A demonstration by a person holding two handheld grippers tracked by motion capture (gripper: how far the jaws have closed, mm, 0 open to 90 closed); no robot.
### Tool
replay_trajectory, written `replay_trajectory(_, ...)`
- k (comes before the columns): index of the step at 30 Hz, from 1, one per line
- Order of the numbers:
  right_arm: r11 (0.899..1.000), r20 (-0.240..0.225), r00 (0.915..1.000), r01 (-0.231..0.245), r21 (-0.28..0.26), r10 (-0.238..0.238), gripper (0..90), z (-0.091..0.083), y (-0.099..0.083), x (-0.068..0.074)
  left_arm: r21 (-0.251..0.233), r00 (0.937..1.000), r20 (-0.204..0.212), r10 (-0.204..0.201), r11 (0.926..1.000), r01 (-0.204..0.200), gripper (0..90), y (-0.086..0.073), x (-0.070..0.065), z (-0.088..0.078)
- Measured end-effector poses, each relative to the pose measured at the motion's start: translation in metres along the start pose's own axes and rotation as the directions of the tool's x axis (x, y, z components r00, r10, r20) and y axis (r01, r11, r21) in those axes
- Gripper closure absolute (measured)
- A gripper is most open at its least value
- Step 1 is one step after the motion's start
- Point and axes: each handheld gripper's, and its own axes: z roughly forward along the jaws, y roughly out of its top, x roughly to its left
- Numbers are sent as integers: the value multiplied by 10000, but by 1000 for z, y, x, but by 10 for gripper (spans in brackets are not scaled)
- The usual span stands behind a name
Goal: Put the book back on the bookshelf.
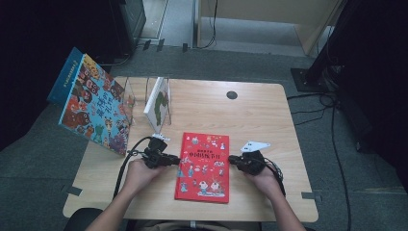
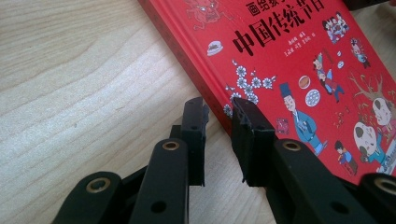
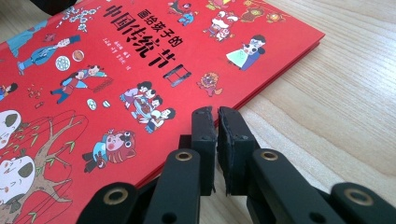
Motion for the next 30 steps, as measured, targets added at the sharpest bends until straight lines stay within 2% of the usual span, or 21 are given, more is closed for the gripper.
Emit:
replay_trajectory(3, 10000, -21, 10000, 1, 23, -1, 878, 0, 0, 1, 7, 9999, 73, -68, 10000, 68, 765, 0, 1, 0)
replay_trajectory(8, 9999, 200, 9998, -86, 81, 84, 900, 4, 5, 1, 115, 10000, 43, -45, 9999, 45, 786, 0, -1, 0)
replay_trajectory(10, 10000, 328, 9994, -60, 33, 59, 900, 6, 7, 2, -176, 9999, 99, -134, 9998, 135, 802, 2, -2, -2)
replay_trajectory(11, 10000, 337, 9994, -98, 5, 98, 900, 7, 8, 1, -176, 9999, 99, -134, 9998, 135, 796, 2, -2, -2)
replay_trajectory(12, 9999, 300, 9995, -123, -31, 124, 900, 9, 9, 1, -352, 9989, 392, -250, 9990, 264, 746, 4, -3, -1)
replay_trajectory(13, 10000, 385, 9992, -63, 11, 63, 900, 10, 10, 2, -352, 9989, 392, -250, 9990, 264, 756, 4, -3, -1)
replay_trajectory(15, 10000, 454, 9990, 18, -24, -17, 900, 11, 12, 1, -276, 9998, 212, 0, 9996, 6, 761, 5, -5, -1)
replay_trajectory(17, 9999, 553, 9985, 20, -123, -14, 900, 12, 14, 1, -272, 9997, 203, -153, 9995, 158, 789, 6, -3, -1)
replay_trajectory(18, 9998, 615, 9981, 92, -155, -82, 900, 12, 15, 2, -272, 9994, 229, -273, 9992, 279, 835, 6, -2, 0)
replay_trajectory(20, 9998, 632, 9980, 100, -184, -88, 900, 13, 16, 0, -246, 9994, 218, -267, 9993, 273, 864, 6, -1, -1)
replay_trajectory(30, 9997, 949, 9954, 139, -221, -117, 900, 17, 20, -5, -422, 9996, 19, -297, 9987, 298, 880, 15, 3, 4)
